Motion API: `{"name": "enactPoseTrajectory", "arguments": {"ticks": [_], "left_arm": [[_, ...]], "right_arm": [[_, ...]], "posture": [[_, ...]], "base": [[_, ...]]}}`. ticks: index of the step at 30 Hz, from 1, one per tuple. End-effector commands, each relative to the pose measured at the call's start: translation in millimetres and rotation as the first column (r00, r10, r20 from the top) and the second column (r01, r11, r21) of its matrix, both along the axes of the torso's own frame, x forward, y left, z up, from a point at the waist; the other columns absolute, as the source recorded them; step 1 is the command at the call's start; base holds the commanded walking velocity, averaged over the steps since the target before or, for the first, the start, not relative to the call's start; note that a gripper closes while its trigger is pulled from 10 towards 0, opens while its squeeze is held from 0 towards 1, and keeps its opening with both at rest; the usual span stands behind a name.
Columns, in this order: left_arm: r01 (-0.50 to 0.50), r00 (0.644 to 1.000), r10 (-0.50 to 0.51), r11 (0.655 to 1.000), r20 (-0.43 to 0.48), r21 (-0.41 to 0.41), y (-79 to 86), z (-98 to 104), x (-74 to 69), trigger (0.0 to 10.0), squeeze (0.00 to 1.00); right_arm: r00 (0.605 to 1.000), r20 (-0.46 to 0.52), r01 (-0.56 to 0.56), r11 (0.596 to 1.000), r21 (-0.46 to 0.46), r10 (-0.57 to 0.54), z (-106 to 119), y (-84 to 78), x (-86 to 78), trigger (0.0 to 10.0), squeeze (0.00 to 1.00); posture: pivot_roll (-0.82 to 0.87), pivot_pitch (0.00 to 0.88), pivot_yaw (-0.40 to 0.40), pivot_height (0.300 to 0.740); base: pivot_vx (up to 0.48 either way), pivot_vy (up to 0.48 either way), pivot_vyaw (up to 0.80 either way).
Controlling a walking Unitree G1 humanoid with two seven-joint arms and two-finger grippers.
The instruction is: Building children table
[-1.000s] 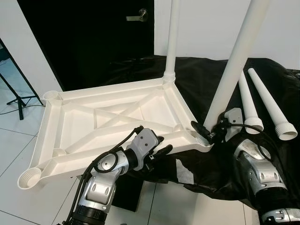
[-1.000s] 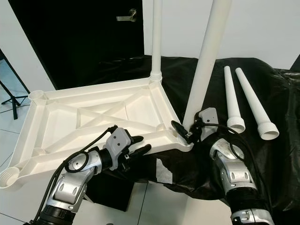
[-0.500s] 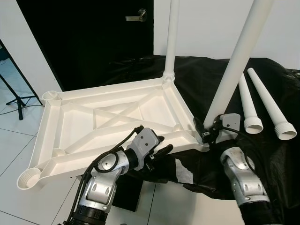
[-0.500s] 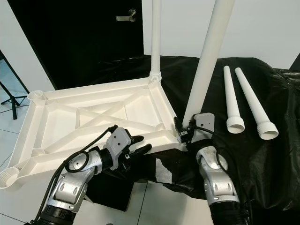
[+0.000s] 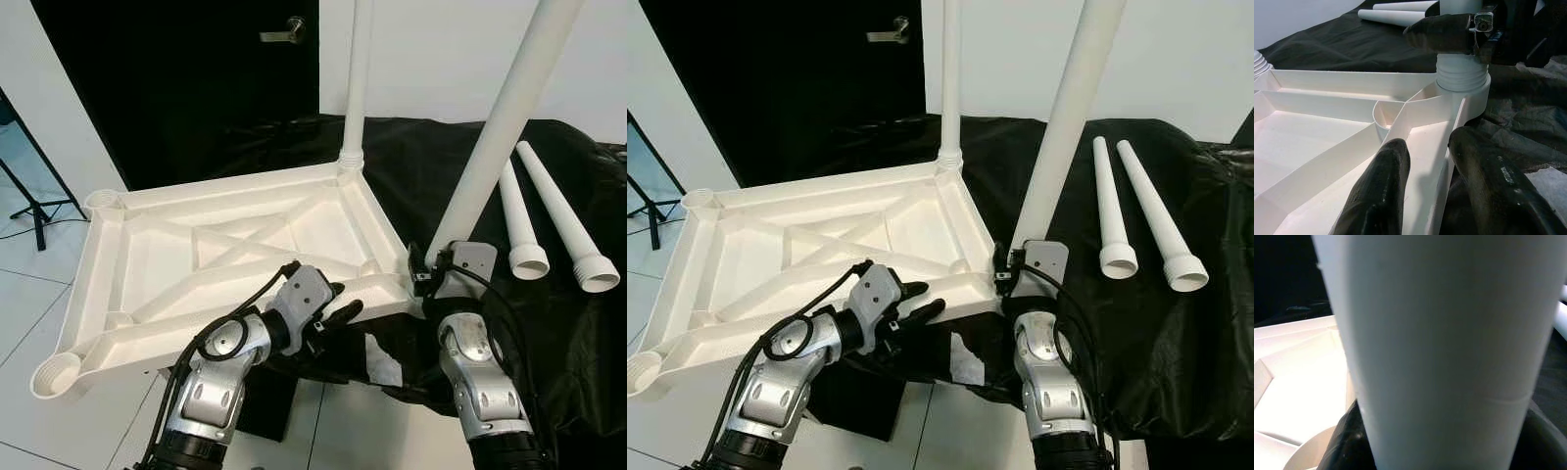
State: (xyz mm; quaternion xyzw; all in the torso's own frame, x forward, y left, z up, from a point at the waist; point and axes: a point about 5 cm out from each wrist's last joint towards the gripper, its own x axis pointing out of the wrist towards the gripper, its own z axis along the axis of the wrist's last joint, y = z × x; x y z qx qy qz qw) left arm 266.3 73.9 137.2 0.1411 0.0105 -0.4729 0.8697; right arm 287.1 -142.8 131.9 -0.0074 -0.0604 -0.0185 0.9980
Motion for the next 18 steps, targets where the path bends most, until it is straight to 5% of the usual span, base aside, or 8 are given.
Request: {"name": "enactPoseTrajectory", "arguments": {"ticks": [1,3,4,14,15,17,18], "left_arm": [[-0.135,0.990,0.135,0.991,0.031,-0.006,4.9,0,6.4,10.0,0.00],[-0.134,0.991,0.134,0.991,0.032,-0.005,4.5,0,6.4,10.0,0.00],[-0.133,0.991,0.133,0.991,0.031,-0.005,4.4,0,6.3,10.0,0.00],[-0.165,0.985,0.165,0.986,0.044,0.006,15.0,3,14.5,10.0,0.00],[-0.161,0.986,0.160,0.987,0.048,0.007,14.1,3,14.5,10.0,0.00],[-0.159,0.986,0.158,0.987,0.050,0.008,13.8,3,14.4,10.0,0.00],[-0.157,0.986,0.156,0.988,0.050,0.008,13.1,3,14.1,10.0,0.00]], "right_arm": [[0.999,-0.008,-0.045,0.999,0.007,0.045,-1,6.1,-1.1,10.0,0.00],[0.999,0.000,-0.053,0.999,-0.002,0.053,1,2.6,-1.0,10.0,0.07],[0.997,-0.004,-0.077,0.997,-0.001,0.077,1,1.4,-1.0,10.0,1.00],[0.955,-0.005,-0.296,0.954,-0.044,0.297,2,-24.1,-6.3,10.0,1.00],[0.924,-0.028,-0.384,0.922,-0.056,0.383,2,-28.7,-6.8,10.0,0.22],[0.909,-0.038,-0.417,0.907,-0.059,0.416,2,-30.2,-6.9,10.0,0.22],[0.893,-0.046,-0.450,0.890,-0.071,0.447,3,-32.3,-5.9,10.0,0.00]], "posture": [[0.02,0.000,-0.002,0.740],[0.02,0.000,-0.003,0.740],[0.02,0.000,-0.002,0.740],[0.02,0.000,-0.006,0.740],[0.02,0.000,-0.007,0.740],[0.02,0.000,-0.007,0.740],[0.02,0.000,-0.007,0.740]], "base": [[0.000,0.000,0.00],[0.000,0.000,0.00],[0.000,0.000,0.00],[0.000,0.000,0.00],[0.000,0.000,0.00],[0.000,0.000,0.00],[0.000,0.000,0.00]]}}
